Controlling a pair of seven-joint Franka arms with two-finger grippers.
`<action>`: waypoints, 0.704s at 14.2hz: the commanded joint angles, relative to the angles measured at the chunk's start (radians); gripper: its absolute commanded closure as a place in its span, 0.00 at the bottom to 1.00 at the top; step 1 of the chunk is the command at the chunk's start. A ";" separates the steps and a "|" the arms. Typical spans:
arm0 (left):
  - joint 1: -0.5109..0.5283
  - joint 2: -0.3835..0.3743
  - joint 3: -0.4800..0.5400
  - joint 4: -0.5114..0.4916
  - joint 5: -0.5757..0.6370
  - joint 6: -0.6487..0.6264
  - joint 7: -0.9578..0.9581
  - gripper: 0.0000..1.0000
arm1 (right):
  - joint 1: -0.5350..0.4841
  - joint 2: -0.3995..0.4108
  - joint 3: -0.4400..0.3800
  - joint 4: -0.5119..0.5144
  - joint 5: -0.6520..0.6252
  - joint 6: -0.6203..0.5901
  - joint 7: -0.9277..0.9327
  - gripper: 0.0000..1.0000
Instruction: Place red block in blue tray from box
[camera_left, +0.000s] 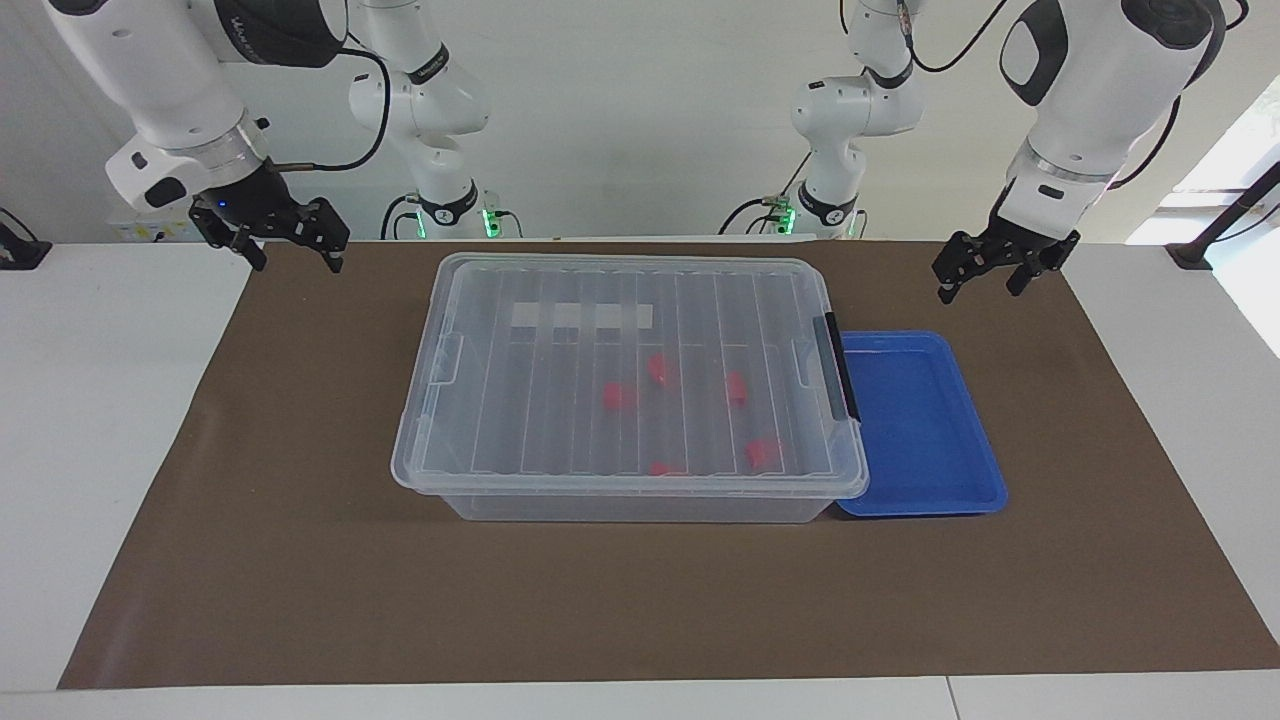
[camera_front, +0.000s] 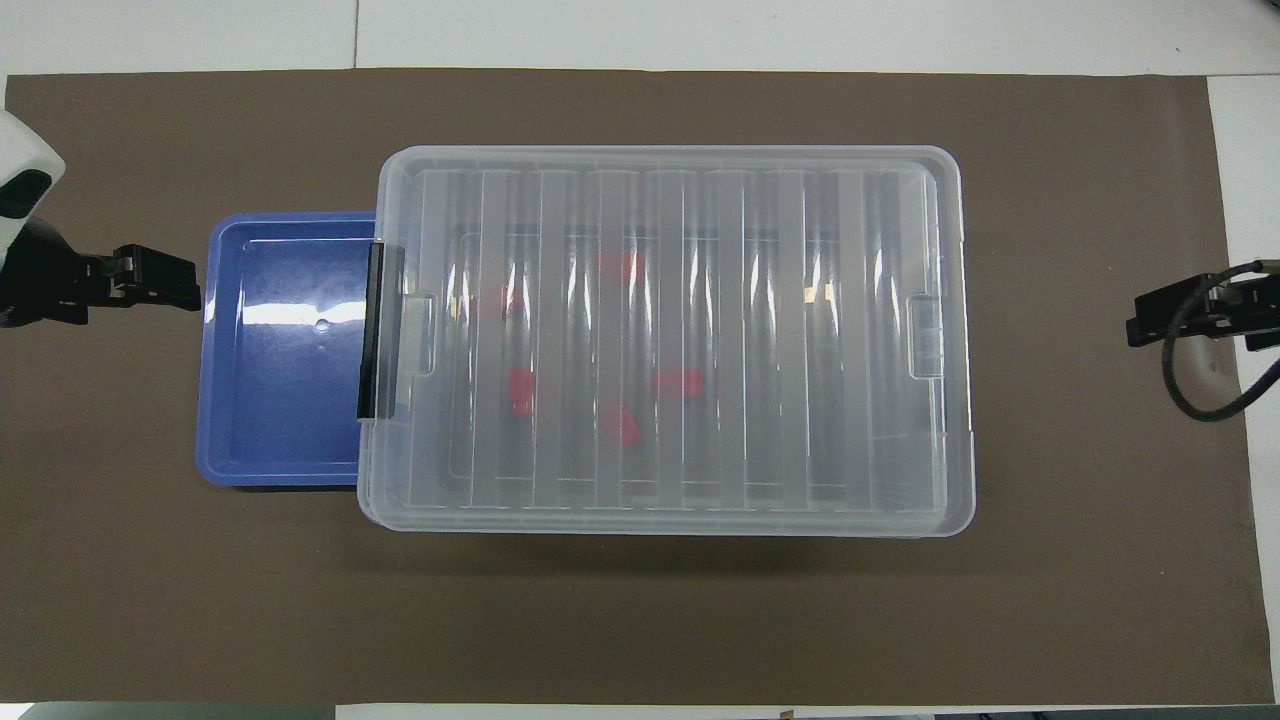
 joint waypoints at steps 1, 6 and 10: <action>0.009 -0.012 -0.004 -0.007 -0.014 -0.014 0.010 0.00 | -0.005 -0.016 0.005 -0.017 0.008 0.008 -0.022 0.00; 0.009 -0.011 -0.004 -0.007 -0.014 -0.014 0.010 0.00 | -0.018 -0.016 0.006 -0.017 0.012 0.010 -0.017 0.00; 0.009 -0.012 -0.004 -0.007 -0.014 -0.014 0.010 0.00 | -0.015 -0.015 0.000 -0.021 0.015 0.052 -0.008 0.00</action>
